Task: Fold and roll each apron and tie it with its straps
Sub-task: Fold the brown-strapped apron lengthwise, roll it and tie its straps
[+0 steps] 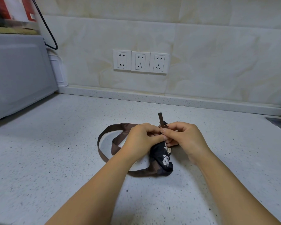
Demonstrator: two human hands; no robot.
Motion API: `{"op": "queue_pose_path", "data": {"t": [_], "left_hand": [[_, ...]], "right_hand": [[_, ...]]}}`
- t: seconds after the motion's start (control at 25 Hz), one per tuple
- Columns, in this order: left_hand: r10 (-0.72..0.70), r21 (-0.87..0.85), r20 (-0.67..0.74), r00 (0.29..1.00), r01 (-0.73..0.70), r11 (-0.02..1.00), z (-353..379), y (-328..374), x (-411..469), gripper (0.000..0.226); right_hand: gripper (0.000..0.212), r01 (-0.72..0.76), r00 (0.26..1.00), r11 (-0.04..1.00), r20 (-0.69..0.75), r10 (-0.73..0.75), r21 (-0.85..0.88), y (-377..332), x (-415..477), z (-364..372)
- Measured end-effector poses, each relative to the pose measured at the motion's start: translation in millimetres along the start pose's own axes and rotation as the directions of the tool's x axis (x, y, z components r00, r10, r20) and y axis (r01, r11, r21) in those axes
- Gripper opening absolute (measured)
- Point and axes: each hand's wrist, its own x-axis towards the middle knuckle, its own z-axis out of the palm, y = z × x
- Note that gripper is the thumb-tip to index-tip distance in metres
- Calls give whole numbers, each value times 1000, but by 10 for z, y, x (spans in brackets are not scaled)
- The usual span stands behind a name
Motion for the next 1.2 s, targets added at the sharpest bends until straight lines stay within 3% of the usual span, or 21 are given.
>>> {"op": "queue_pose_path", "data": {"t": [0.12,0.32,0.48,0.64,0.72,0.84,1.08,1.2], "left_hand": [[4,-7,-30,1000,-4,1000,43,-27,5,4],[35,11,65,997,-36,999,-4,-21,18,11],[21,63,15,1000,-21,998,-12,-25,20,11],[-97,-183,-20,995,92,979,-4,-9,26,12],[-130,-273,20,991,130,953,-29,9,24,14],[-110,-203,89,990,126,971,-75,46,-8,17],[-112,-129,206,972,140,982,-96,39,-9,19],[-125,-148,157,980,148,978,-64,56,-23,28]], "right_hand": [[8,-3,1000,1000,-11,3,5,-3,12,6],[9,-67,997,990,-36,72,123,-12,27,-25],[13,-95,995,979,-6,98,180,10,53,-60],[30,-86,995,979,60,76,182,22,54,-51],[40,-54,994,991,105,41,122,15,36,-55],[42,8,992,1000,129,-12,30,4,14,-29],[26,34,998,995,64,-29,-88,-15,-3,-31],[22,50,998,992,44,-46,-114,1,-11,-14]]}}
